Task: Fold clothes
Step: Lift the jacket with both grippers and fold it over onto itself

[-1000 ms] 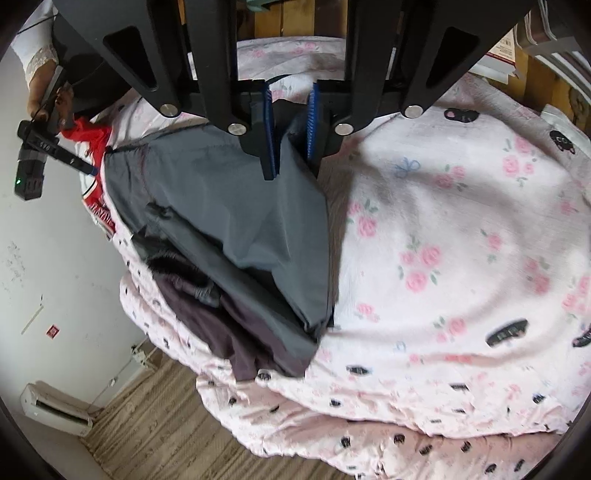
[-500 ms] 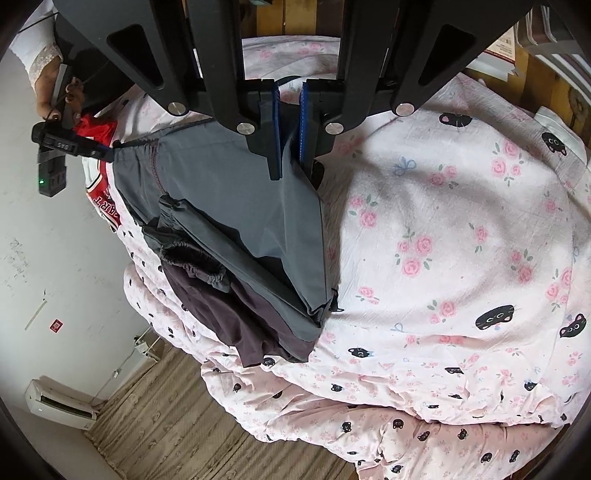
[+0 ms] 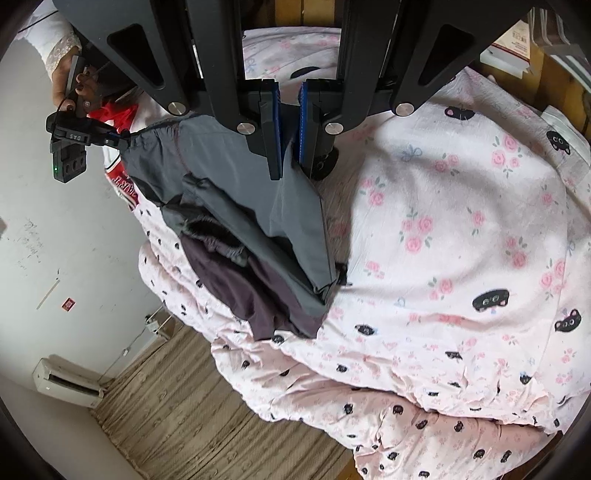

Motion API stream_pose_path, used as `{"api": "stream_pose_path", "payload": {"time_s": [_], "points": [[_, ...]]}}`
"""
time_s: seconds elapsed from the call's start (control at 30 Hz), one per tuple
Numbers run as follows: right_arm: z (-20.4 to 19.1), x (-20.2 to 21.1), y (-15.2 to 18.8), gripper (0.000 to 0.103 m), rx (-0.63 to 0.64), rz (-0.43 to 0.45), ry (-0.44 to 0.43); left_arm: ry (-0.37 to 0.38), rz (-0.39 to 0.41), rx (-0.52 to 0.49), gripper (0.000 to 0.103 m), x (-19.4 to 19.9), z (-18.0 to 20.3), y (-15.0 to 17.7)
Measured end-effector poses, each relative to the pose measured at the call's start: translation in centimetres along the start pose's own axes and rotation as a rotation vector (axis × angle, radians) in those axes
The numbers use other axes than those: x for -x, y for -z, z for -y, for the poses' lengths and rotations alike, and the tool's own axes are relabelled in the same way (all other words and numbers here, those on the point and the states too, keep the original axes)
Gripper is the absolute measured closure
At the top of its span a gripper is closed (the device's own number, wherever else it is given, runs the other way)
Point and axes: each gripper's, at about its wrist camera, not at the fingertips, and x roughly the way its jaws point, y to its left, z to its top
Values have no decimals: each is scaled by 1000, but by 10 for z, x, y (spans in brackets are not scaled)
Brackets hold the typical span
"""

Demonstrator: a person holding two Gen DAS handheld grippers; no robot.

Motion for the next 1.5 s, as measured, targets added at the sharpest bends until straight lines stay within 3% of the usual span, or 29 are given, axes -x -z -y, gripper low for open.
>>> {"api": "stream_pose_path", "payload": {"time_s": [0.2, 0.53, 0.73, 1.03, 1.23, 1.5], "points": [[9, 10, -12, 87, -102, 16, -202, 66, 61, 63, 97, 10, 1, -16], [20, 24, -55, 88, -205, 119, -406, 67, 112, 128, 97, 4, 5, -44], [24, 17, -74, 88, -234, 132, -474, 72, 127, 162, 97, -4, 0, -58], [12, 12, -137, 88, -219, 150, -458, 83, 153, 180, 97, -26, 7, -114], [10, -2, -186, 88, -240, 156, -422, 24, 115, 188, 97, -67, 3, -162], [39, -52, -236, 88, -332, 115, -333, -50, 77, 223, 97, -127, -8, -207]]}}
